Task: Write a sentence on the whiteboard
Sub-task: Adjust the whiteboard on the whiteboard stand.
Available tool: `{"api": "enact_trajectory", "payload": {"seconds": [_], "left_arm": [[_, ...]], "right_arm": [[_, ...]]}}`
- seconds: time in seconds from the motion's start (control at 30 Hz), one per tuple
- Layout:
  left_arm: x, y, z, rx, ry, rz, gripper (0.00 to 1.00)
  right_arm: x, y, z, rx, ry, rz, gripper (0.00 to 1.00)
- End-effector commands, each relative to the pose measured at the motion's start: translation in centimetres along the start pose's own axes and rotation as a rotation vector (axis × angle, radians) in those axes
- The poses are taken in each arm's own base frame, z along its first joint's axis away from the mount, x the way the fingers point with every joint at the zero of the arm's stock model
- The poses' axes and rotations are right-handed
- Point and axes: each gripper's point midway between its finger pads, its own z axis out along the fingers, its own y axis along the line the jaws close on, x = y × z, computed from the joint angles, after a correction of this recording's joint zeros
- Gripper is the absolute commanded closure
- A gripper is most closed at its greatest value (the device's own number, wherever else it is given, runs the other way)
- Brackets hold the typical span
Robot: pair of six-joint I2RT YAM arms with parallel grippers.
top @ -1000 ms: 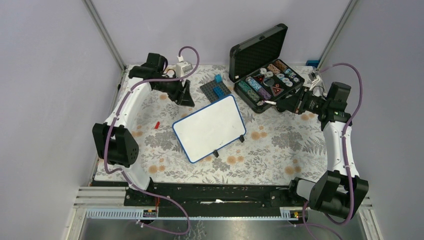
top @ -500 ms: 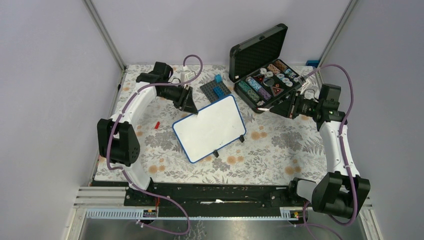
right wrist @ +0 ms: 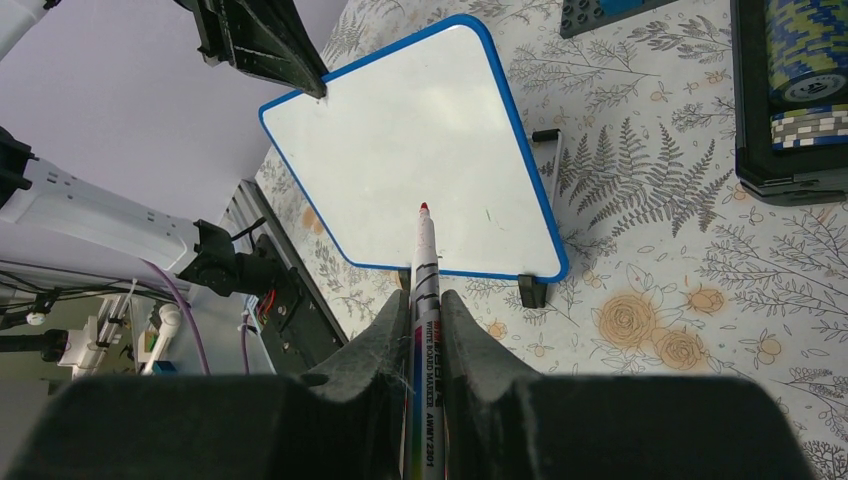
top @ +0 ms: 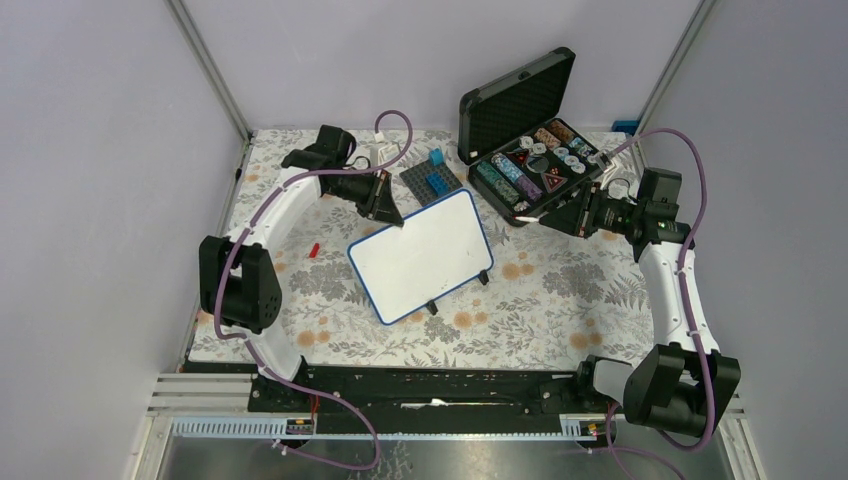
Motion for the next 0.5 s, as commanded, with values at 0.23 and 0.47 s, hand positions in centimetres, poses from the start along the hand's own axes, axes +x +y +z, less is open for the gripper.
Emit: {"api": "enact_trajectory", "payload": {"seconds": [0.23, 0.47], "left_arm": [[-2.9, -1.0, 0.7, 0.028, -0.086, 0.055, 1.0], [-3.5, -1.0, 1.8, 0.03, -0.074, 0.068, 1.0]], "right_arm": [[-0.4, 0.2, 0.1, -0.001, 0.0, -0.031, 1.0], [-0.4, 0.5, 0.2, -0.01, 0.004, -0.037, 1.0]]}}
